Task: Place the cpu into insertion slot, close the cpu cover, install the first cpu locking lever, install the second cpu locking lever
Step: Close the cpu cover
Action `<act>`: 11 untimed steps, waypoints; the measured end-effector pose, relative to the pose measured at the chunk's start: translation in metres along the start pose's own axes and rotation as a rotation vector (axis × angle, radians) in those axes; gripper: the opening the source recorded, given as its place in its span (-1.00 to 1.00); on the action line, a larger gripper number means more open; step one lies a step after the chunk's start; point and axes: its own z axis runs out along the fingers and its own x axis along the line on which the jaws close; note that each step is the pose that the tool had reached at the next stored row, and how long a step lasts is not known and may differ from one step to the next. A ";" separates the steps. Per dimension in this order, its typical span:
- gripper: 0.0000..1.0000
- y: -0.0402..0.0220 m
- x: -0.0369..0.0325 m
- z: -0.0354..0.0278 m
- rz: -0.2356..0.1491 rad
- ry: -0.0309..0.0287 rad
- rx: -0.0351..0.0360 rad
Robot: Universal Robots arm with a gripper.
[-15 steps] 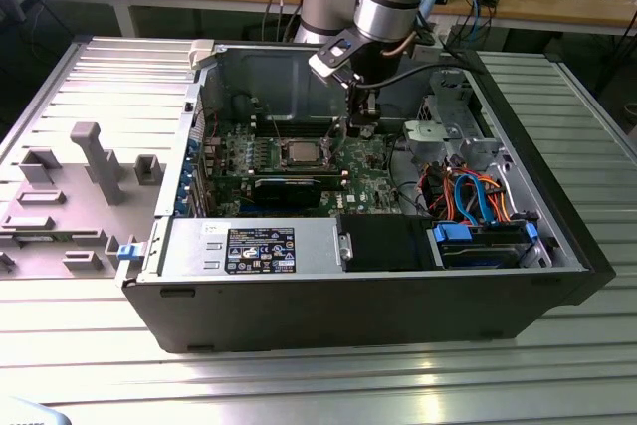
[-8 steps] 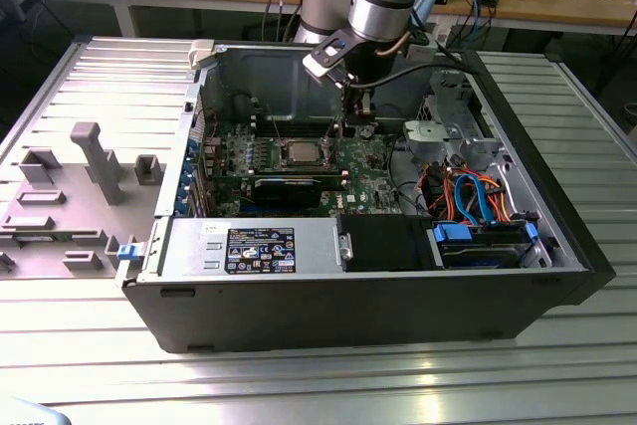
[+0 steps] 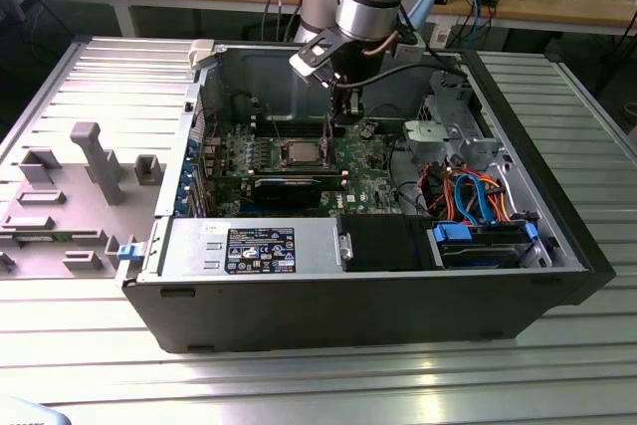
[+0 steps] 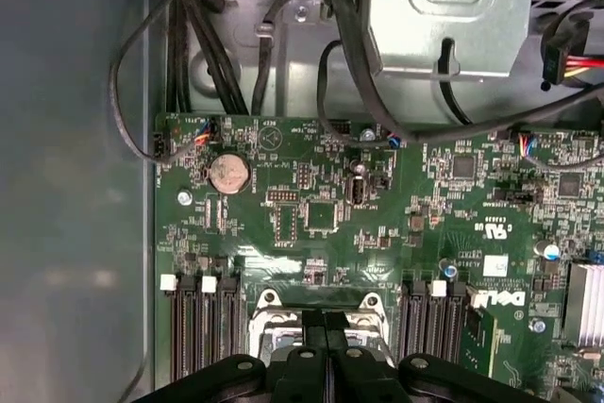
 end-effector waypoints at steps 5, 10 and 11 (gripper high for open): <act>-0.79 -0.0075 0.0004 0.0011 0.000 0.0000 0.0001; -0.79 -0.0181 0.0009 0.0042 -0.003 0.0055 -0.0003; -0.79 -0.0210 0.0010 0.0051 -0.004 0.0072 -0.0004</act>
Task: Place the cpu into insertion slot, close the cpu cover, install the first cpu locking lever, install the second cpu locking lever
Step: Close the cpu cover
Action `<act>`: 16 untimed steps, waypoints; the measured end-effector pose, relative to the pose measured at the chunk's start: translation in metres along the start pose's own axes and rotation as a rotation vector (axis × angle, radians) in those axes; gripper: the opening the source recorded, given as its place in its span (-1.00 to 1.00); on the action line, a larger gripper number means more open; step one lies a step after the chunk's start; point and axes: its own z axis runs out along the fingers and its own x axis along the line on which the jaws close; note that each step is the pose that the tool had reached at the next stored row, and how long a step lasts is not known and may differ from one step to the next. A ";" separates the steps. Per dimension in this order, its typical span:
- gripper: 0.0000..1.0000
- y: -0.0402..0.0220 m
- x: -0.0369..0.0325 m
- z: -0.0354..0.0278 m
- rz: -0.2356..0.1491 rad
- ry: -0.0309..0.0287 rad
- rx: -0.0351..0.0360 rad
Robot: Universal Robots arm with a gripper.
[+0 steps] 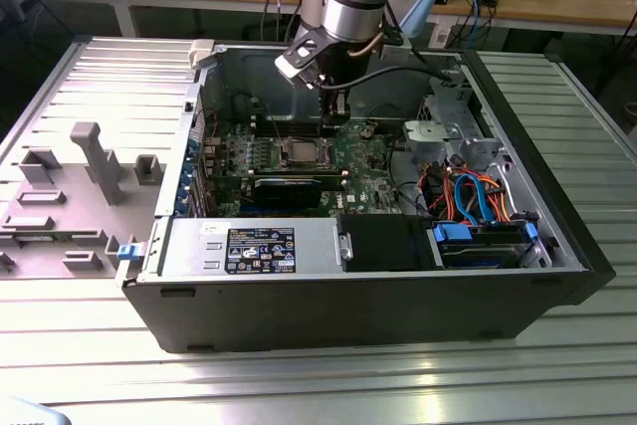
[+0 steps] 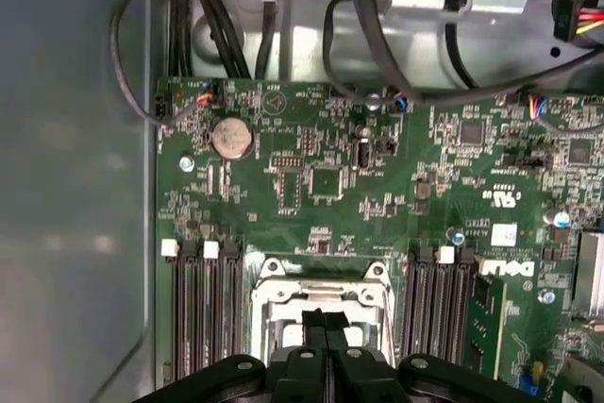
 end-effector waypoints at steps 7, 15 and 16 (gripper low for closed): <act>-0.79 -0.0184 0.0011 0.0114 -0.001 0.0048 -0.0002; -0.79 -0.0400 0.0023 0.0233 -0.002 0.0060 -0.0004; -0.79 -0.0423 0.0024 0.0250 -0.002 0.0060 -0.0003</act>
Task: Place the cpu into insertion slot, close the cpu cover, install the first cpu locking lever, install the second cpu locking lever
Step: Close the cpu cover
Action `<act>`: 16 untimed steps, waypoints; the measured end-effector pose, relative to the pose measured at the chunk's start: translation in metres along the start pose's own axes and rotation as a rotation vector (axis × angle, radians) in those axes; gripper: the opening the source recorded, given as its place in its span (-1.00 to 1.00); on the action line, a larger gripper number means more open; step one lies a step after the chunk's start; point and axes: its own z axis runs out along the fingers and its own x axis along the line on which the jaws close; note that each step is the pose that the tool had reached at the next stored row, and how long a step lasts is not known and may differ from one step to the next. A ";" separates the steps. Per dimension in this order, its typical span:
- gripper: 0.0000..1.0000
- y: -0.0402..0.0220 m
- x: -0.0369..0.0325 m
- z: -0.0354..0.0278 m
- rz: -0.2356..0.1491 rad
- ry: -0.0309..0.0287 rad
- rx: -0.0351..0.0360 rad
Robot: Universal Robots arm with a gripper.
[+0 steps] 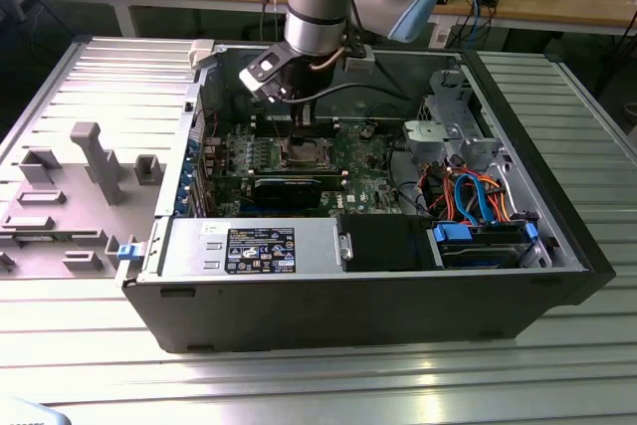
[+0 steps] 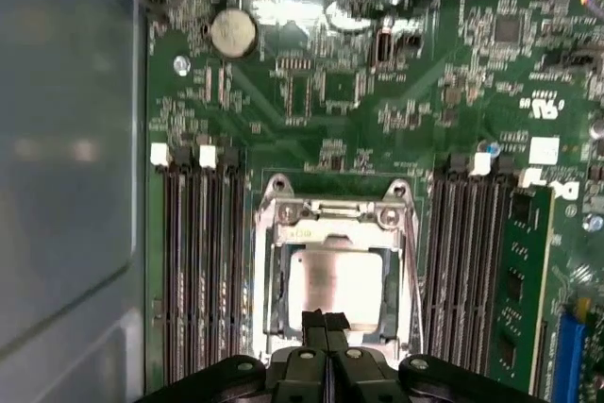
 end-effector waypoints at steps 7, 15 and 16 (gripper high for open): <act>-0.79 -0.0054 0.0003 0.0092 -0.001 0.0004 -0.0001; -0.79 0.0005 0.0000 0.0118 -0.009 -0.0008 0.0003; -0.79 0.0029 -0.0001 0.0118 -0.011 -0.0007 0.0000</act>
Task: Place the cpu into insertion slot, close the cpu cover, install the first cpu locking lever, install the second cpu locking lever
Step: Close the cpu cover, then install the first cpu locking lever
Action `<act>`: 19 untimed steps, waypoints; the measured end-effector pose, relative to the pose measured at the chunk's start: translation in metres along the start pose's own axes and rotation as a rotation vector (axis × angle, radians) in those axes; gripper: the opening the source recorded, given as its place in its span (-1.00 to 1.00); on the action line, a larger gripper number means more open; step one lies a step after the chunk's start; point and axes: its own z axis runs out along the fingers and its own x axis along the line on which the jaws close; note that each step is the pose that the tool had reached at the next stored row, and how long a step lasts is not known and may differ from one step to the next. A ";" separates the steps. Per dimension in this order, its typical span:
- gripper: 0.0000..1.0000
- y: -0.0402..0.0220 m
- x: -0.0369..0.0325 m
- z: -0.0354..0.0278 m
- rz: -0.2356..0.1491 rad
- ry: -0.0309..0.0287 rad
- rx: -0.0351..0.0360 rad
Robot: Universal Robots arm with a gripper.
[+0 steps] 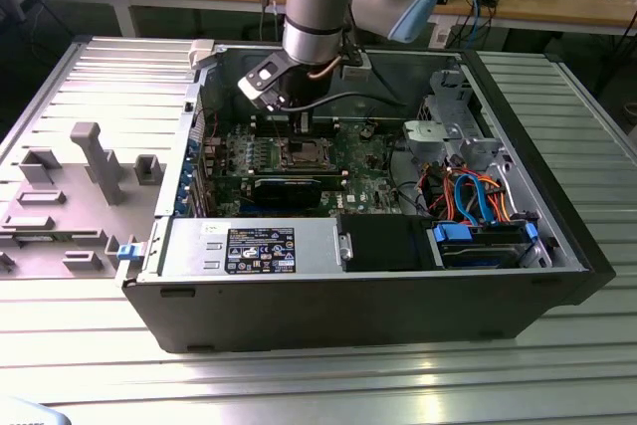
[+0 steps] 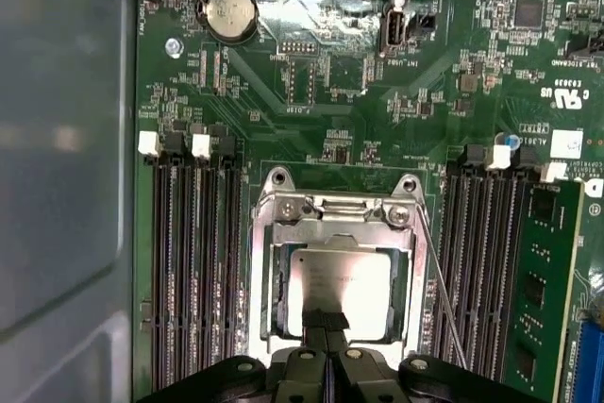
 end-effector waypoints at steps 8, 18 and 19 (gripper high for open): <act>-0.79 0.0147 -0.0010 -0.0061 -0.007 0.0047 -0.0001; -0.79 0.0097 -0.0013 -0.0600 -0.007 0.0058 -0.0013; -0.79 0.0096 -0.0013 -0.0603 -0.007 0.0058 -0.0013</act>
